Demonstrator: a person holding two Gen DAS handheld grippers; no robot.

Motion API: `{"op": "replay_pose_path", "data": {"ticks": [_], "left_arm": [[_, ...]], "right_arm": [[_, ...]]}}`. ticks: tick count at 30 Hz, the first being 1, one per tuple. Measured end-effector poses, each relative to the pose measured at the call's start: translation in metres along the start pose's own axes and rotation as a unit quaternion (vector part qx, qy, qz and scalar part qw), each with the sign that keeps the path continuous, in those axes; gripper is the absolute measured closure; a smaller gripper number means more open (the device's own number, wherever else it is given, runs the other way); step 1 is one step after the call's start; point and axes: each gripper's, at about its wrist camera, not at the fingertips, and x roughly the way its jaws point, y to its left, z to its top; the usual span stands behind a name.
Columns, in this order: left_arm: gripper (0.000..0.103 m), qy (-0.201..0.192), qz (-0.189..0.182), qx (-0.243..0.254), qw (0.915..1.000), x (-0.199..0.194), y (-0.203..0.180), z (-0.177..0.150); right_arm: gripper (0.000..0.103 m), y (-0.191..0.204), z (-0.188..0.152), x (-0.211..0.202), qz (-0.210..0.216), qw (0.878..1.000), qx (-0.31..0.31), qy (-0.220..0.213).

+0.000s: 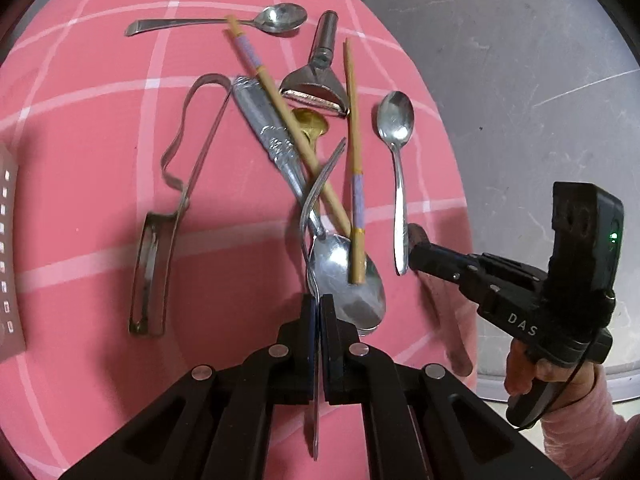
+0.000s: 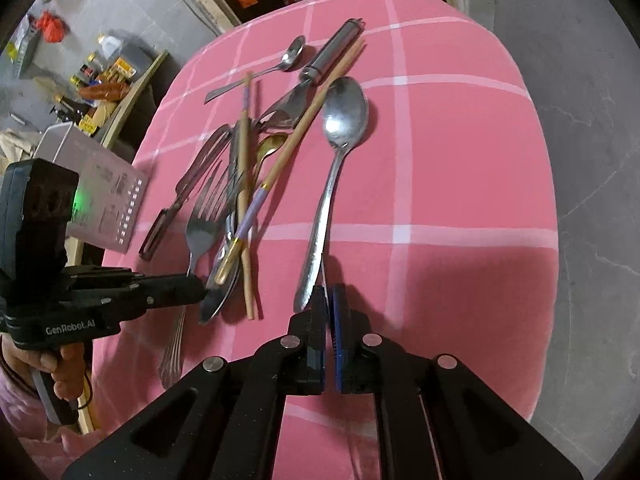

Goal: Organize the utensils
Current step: 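Lift the fork with the left tool while the right tool carries the knife toward the white caddy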

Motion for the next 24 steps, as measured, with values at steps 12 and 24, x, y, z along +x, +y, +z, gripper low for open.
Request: {"op": "replay_pose_path", "data": {"ticks": [12, 24], "left_arm": [[0.100, -0.043, -0.039, 0.014, 0.9982, -0.026, -0.002, -0.014], [0.100, -0.254, -0.072, 0.045, 0.9636, -0.154, -0.013, -0.031]], "right_arm": [[0.102, 0.000, -0.019, -0.049, -0.020, 0.998, 0.014, -0.058], [0.102, 0.064, -0.012, -0.143, 0.082, 0.956, -0.007, -0.283]]}}
